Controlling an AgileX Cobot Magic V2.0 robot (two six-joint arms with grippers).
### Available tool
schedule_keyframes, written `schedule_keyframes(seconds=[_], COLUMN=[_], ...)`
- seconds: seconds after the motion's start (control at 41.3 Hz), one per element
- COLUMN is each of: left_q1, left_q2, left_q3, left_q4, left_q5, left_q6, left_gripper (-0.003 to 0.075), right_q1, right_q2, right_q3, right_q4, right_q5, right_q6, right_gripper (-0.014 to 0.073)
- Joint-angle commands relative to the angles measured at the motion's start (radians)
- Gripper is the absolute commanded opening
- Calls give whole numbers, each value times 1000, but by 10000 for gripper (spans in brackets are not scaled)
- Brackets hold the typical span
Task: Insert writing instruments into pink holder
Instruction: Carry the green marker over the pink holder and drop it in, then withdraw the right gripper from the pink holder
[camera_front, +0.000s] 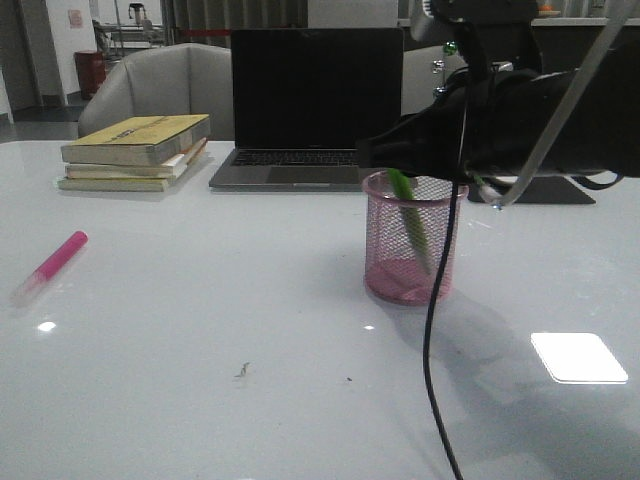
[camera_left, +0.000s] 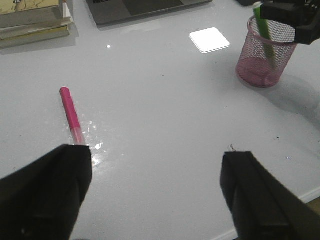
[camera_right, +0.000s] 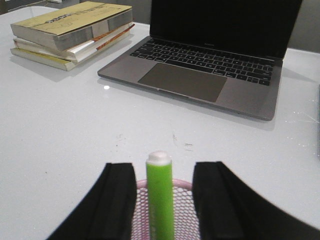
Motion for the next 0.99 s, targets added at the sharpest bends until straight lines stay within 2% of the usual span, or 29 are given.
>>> schedule_keyframes(seconds=[0.0,0.073,0.17,0.339,0.533,0.654,0.969], left_q1=[-7,-7,-7,-7,-7,-7,-7], left_q2=[6,6,6,6,6,6,6], left_q3=[-28,-28,-28,-28,-28,-28,-28], left_q4=[-5,-5,-5,-5,-5,-5,-5], left_q5=[-76,-76,-76,-76,-76,-76,-81], left_q6=[-3,-3,-3,-3,-3,-3,-3], left_gripper=[582,582,582,582,582,582,582], right_q1=[2,2,2,2,2,2,2], right_q2=[-71,-120,-224,-455,-702,-825,-1095], right_q3=[-24,-24,-24,-24,-22,17,202], right_q4=[-11,-11,-11,-11,-25,-35,-41], right_q5=[-95,-52,105,502,935,1056,1217], right_q6=[1,1,-5,-56,-57,-57,-41], right_gripper=[454,454,450,448,448,448,448])
